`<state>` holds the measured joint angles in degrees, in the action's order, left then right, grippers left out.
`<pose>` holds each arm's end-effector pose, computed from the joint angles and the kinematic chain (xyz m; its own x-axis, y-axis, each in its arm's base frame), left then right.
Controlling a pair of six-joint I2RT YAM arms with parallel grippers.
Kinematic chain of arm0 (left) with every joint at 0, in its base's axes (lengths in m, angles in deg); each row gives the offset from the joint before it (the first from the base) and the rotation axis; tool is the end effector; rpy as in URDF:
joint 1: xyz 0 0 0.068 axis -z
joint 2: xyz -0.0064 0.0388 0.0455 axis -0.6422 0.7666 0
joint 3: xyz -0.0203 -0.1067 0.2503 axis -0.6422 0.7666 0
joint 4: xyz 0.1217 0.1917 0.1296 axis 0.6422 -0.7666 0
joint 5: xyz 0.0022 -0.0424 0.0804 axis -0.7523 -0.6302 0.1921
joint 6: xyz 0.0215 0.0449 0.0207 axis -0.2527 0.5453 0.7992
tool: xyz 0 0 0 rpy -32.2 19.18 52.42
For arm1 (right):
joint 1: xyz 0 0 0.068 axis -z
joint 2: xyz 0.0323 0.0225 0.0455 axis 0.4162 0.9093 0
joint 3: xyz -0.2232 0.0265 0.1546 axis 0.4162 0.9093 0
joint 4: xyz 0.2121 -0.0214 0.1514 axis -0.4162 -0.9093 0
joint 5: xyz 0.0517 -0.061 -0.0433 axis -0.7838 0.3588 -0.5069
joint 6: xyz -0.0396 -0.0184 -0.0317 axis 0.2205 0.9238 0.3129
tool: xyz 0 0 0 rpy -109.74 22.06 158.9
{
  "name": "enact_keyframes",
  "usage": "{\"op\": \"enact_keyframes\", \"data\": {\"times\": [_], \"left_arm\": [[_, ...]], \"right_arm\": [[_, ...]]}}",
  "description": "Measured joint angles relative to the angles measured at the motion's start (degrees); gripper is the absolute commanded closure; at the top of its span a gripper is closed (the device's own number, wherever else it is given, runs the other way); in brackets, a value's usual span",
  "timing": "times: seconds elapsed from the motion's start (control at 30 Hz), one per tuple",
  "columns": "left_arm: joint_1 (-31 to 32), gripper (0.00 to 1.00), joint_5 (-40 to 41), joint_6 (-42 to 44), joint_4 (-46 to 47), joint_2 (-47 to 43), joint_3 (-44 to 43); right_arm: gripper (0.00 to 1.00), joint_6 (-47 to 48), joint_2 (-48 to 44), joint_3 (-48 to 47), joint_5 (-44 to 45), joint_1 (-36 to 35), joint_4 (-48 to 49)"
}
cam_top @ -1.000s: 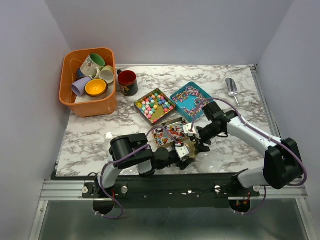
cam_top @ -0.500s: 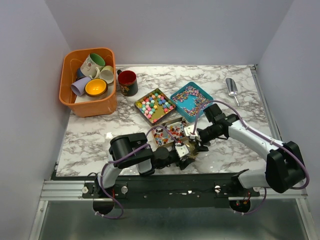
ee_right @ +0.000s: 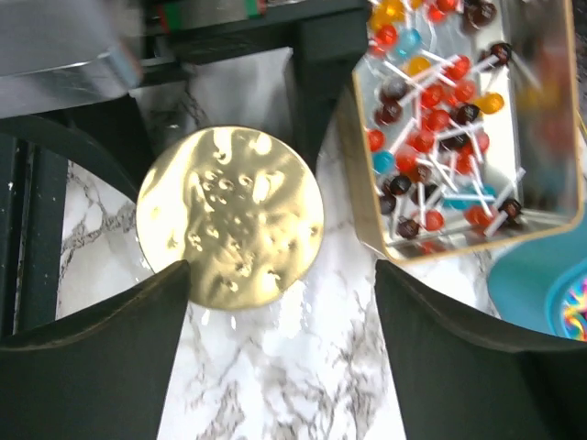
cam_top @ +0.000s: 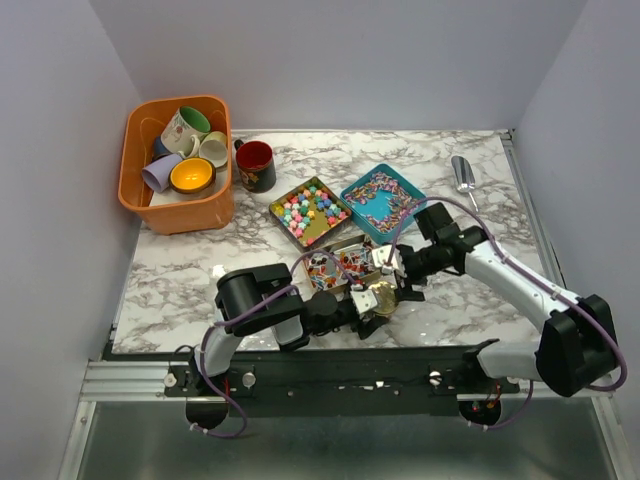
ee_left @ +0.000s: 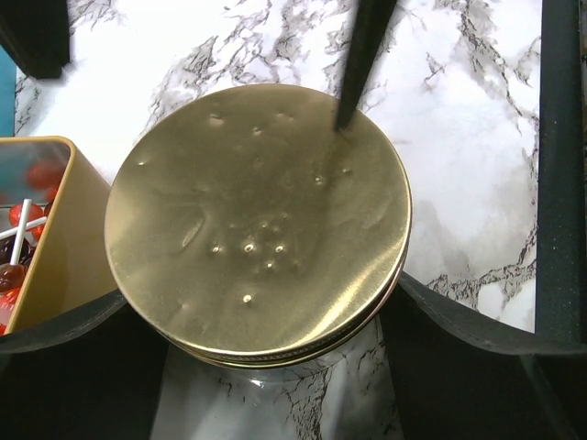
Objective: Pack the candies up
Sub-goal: Screw the bottle lid onto the packing bottle.
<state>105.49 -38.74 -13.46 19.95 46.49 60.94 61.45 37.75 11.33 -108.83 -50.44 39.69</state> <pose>0.1268 -0.2838 0.0853 -0.0447 0.1419 -0.9889 0.9330 0.3597 0.0094 0.1955 0.1202 0.2189 0.2289 -0.6897 -0.6869 -0.9729 -0.1864 -0.1370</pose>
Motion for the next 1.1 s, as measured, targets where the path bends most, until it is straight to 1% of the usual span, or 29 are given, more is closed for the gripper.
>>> {"op": "enact_keyframes", "data": {"times": [0.07,0.1,0.2,0.37,0.57,0.93,1.1], "left_arm": [[-0.2,0.19,-0.5,0.0,-0.7,-0.4,0.0],[-0.2,0.19,-1.0,0.1,-1.1,-0.7,0.0],[-0.3,0.19,-1.7,0.3,-1.4,-0.8,0.0],[-0.4,0.19,-2.0,0.7,-1.6,-0.9,0.0],[-0.5,0.19,-2.3,0.9,-1.8,-1.1,0.0],[-0.5,0.19,-2.3,0.9,-1.9,-1.1,0.0],[-0.5,0.19,-2.3,0.9,-2.0,-1.1,-0.1]], "right_arm": [[0.04,0.3,0.5,-2.2,1.2,0.1,-1.7],[0.0,1.4,1.1,-4.2,1.8,0.4,-3.8],[0.0,3.8,2.8,-7.9,2.2,0.5,-7.1],[0.0,10.8,9.2,-13.7,3.0,0.5,-15.6],[0.0,16.2,12.9,-14.6,3.7,-0.1,-21.6],[0.0,19.7,16.0,-15.1,4.9,-2.8,-21.3],[0.06,19.6,16.5,-15.1,4.9,-4.7,-20.1]]}}
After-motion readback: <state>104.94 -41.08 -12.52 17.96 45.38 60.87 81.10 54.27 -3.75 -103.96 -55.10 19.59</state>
